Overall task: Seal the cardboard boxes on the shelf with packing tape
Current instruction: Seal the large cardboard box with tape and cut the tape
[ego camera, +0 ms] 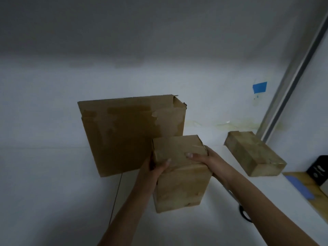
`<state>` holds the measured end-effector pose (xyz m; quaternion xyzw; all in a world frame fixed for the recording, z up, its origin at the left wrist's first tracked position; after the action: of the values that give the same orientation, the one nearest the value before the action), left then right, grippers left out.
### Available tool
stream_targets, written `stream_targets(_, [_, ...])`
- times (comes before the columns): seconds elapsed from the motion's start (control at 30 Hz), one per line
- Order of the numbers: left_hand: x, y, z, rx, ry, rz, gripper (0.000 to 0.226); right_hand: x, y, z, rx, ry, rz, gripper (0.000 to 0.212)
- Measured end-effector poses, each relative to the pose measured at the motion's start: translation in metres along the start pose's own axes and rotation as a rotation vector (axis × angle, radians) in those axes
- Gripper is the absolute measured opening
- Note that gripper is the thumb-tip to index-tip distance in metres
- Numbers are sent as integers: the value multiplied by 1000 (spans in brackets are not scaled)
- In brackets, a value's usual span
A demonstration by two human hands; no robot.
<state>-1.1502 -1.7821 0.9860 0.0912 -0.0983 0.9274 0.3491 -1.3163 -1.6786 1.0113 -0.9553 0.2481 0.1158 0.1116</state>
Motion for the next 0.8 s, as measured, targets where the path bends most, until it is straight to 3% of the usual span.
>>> stream_targets(0.1, [1,-7,-7,45,43,-46,65,-7,-12,9,-45,-10,21,54])
stream_targets(0.23, [1,-14,-17,128,38,-82,56,-14,-32,22,-135,-65,94,72])
stream_targets(0.43, [18,-27,-50,206,182,-149,109,-33,-54,63,-214,-146,138,111])
stream_targets(0.53, [34,-33,-63,220,180,-106,109,-40,-60,82,-264,-163,136,121])
stream_targets(0.63, [51,-39,-80,203,148,-4,97,-41,-65,109,-275,-247,130,118])
stream_targets(0.8, [73,-43,-112,126,130,138,98,-57,-68,145,-223,-296,138,87])
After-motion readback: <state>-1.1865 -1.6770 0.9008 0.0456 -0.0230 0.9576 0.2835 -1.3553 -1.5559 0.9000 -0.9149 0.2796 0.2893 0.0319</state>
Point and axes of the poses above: each hand's wrist, its own y-axis towards the middle knuckle, its own x-axis out of the palm, z = x × y, the point moved 4 cm from there along y, towards the middle knuckle, and after that the axes turned 9 degrees about -y, right-handed, at the moved point
